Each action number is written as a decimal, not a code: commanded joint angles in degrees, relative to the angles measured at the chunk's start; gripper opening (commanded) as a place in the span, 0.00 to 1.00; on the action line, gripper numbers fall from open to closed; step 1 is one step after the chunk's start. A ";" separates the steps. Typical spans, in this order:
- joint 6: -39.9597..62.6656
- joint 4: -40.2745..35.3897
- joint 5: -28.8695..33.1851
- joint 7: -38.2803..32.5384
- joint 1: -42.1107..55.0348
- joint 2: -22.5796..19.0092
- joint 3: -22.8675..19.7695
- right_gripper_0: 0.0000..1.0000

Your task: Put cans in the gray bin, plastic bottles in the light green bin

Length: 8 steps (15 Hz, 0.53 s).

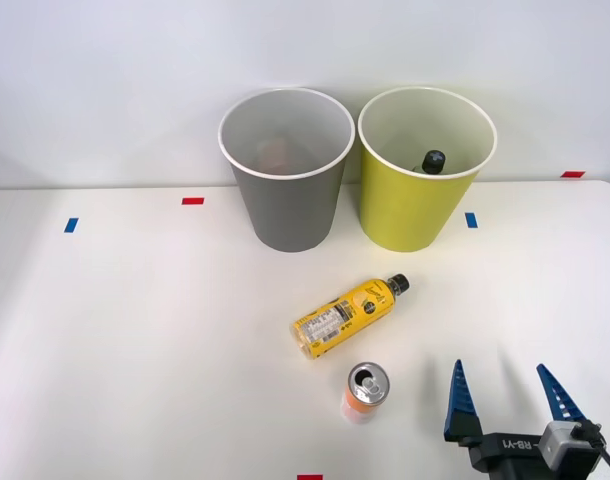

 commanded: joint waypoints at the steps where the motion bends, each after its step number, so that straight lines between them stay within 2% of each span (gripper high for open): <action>1: -2.23 0.00 -0.76 7.97 2.44 -2.26 1.68 1.00; 5: -4.34 0.00 -2.61 9.38 6.40 -3.84 4.49 1.00; 8: -6.36 2.37 -3.75 9.56 7.98 -2.78 5.02 1.00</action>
